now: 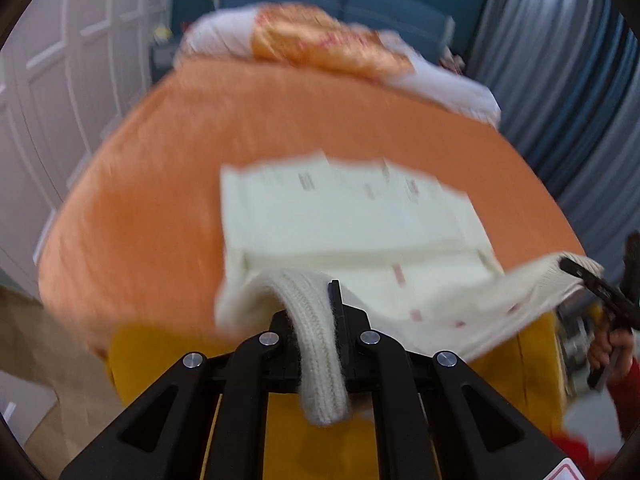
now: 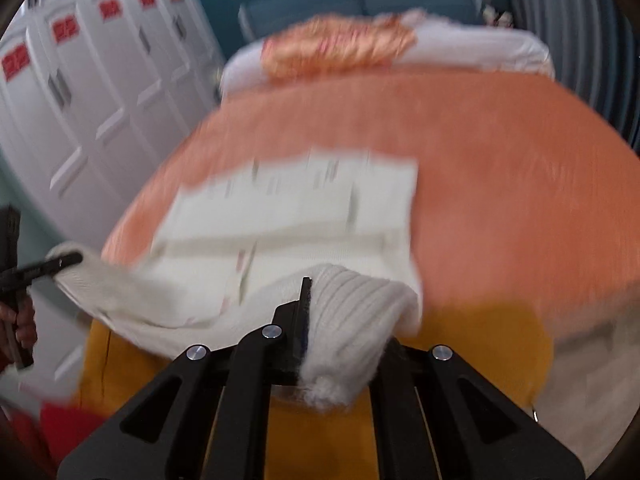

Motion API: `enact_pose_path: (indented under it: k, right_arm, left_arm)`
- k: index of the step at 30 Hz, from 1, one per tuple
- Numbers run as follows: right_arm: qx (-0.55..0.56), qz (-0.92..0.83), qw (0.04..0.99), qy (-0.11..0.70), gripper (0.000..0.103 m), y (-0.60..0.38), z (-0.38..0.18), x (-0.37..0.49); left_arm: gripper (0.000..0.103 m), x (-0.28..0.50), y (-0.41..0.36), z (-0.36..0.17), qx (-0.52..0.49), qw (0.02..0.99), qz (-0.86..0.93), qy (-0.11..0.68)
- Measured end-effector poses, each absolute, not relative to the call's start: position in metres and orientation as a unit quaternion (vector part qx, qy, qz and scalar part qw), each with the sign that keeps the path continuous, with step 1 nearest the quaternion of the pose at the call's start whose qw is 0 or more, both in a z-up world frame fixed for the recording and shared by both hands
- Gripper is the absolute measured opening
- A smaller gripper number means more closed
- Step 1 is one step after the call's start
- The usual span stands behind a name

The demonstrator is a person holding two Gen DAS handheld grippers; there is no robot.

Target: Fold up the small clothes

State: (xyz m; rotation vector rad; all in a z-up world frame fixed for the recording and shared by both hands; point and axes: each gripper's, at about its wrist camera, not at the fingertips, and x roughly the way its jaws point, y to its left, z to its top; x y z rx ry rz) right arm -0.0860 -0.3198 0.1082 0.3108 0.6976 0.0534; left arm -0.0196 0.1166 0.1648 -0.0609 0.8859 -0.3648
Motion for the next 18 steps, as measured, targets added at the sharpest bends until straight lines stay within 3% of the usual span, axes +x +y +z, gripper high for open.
enact_pose_path:
  k: [3,11,18]
  right_arm:
    - [0.178,-0.006,0.929,0.325,0.006,-0.322,0.091,-0.037]
    - [0.317,-0.049,0.881,0.347,0.006,-0.336,0.018,0.041]
    - [0.325,-0.040,0.872,0.363,0.006,-0.347,0.011,0.073]
  left_arm:
    - [0.007,0.037,0.112,0.149,-0.060,0.903,-0.127,0.407]
    - [0.007,0.130,0.110,0.042,-0.106,0.873,-0.046,0.474]
    - [0.008,0.156,0.129,0.028,-0.189,0.852,-0.047,0.486]
